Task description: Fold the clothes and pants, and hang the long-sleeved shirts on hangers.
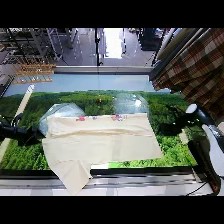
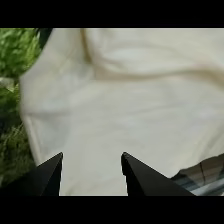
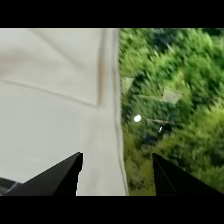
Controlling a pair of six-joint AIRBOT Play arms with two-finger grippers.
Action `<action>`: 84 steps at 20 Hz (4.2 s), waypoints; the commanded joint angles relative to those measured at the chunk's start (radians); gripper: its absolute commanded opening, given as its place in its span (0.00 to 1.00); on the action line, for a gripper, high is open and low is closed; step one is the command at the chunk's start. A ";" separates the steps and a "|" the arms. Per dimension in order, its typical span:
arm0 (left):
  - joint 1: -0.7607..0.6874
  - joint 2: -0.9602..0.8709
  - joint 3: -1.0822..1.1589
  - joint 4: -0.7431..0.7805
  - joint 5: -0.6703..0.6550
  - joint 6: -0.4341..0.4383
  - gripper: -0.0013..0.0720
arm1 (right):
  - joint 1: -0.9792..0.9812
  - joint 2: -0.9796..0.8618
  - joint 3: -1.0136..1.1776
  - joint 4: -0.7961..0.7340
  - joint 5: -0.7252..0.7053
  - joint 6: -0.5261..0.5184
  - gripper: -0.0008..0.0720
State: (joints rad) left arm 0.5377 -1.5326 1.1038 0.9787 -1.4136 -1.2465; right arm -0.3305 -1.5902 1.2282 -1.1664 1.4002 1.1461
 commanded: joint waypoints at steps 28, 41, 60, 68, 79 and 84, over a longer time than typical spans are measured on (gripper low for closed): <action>-0.006 0.490 -0.441 -0.221 -0.012 -0.007 0.03 | -0.157 0.124 -0.233 0.278 0.198 -0.181 0.03; -0.019 -0.121 -0.073 -0.782 0.229 0.050 0.03 | 0.158 -0.192 0.276 0.358 -0.292 0.113 0.03; -0.114 -0.089 -0.002 -0.851 0.145 0.588 0.28 | 0.147 -0.472 0.399 0.422 -0.064 0.034 0.63; -0.398 -0.023 -0.002 -0.148 0.362 0.228 0.03 | 0.135 -0.199 0.454 -0.338 0.002 0.224 0.03; -0.521 -0.090 0.182 0.035 0.396 -0.005 0.03 | 0.692 0.030 0.461 0.067 -0.344 0.387 0.03; -0.305 0.099 0.287 0.001 0.113 -0.002 0.03 | 1.046 -0.269 0.503 0.155 -0.785 0.452 0.03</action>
State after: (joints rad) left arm 0.1371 -1.5234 1.3441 0.9958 -1.1603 -1.2392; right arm 0.5282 -1.7088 1.7016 -1.0866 0.8936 1.5524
